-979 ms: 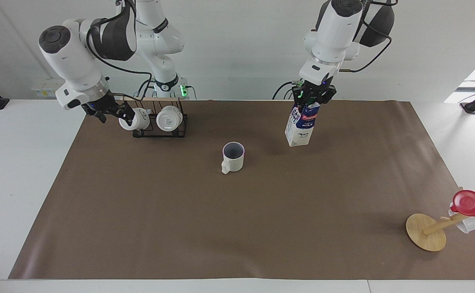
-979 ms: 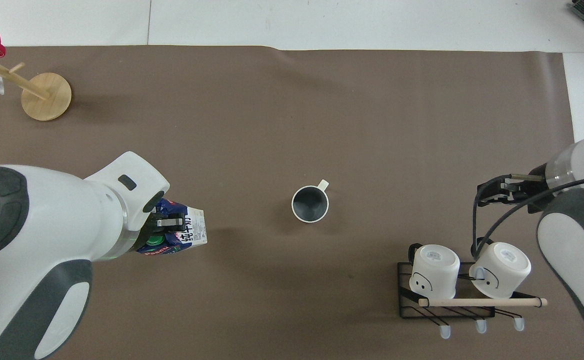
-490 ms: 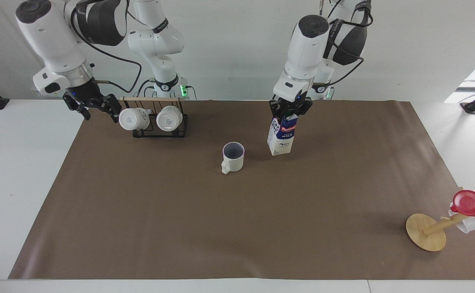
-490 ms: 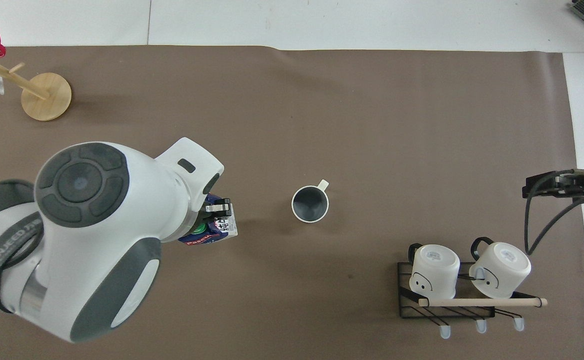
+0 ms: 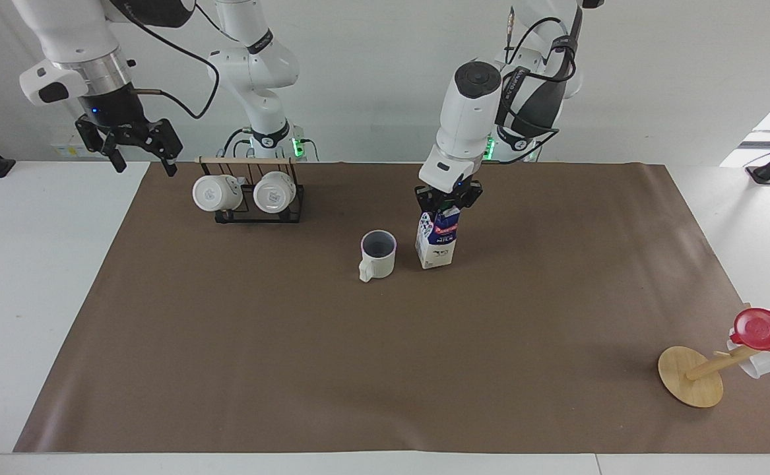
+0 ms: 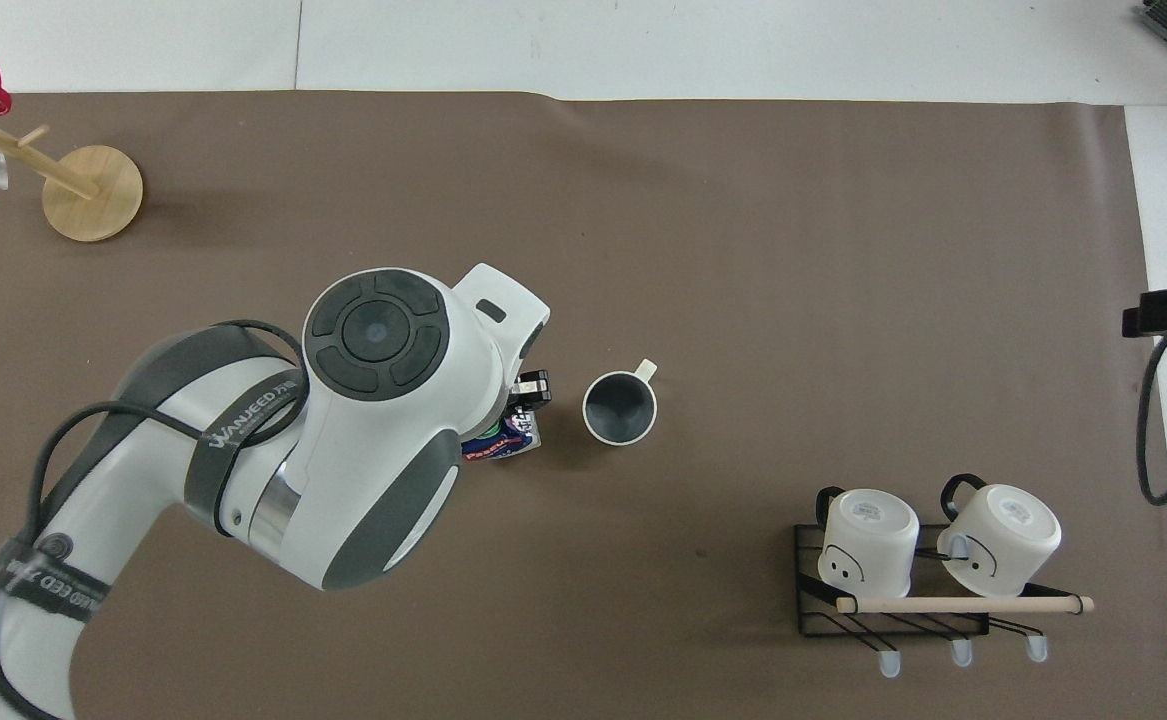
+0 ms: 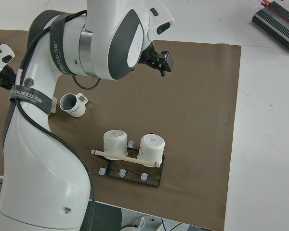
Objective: Place cup and milk on table
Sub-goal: 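Carry the milk carton with the left gripper and set it beside the mug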
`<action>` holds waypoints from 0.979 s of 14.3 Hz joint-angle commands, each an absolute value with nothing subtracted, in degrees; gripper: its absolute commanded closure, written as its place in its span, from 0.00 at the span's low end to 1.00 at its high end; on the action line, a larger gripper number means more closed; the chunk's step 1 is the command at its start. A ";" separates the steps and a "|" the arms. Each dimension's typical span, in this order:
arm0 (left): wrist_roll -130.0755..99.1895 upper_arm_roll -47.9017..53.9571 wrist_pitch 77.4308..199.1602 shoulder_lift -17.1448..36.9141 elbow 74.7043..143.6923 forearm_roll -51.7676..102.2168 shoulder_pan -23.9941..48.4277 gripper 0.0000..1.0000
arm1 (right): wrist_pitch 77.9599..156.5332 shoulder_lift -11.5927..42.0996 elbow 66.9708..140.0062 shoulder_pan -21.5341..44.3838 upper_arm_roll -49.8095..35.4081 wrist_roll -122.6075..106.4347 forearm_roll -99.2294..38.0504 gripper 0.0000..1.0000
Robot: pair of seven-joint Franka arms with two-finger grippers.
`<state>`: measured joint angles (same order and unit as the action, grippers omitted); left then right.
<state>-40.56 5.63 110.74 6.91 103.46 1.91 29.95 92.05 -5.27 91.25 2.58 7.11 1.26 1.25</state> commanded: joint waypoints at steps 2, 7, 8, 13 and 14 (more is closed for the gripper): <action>-41.31 4.66 112.67 7.65 104.06 2.20 30.94 0.57 | 89.48 -6.50 90.61 4.22 6.59 0.35 2.46 0.00; -39.91 4.66 114.61 6.77 107.49 2.20 30.32 0.57 | 88.24 -7.91 92.28 5.80 6.06 0.62 1.76 0.00; -39.82 4.66 114.87 6.77 107.84 2.20 30.32 0.57 | 88.07 -8.17 92.72 5.80 6.06 0.62 1.67 0.00; -39.99 4.66 114.79 6.77 107.93 2.20 30.58 0.21 | 85.53 -5.90 89.49 5.36 6.15 0.62 1.23 0.00; -39.99 4.66 114.70 6.77 107.84 2.20 30.76 0.00 | 84.82 -5.28 88.52 5.27 6.15 0.88 1.23 0.00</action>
<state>-40.44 5.23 113.68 7.72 106.29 1.90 29.95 86.98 -6.36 90.59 5.85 6.22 1.26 1.47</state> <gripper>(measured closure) 0.348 0.000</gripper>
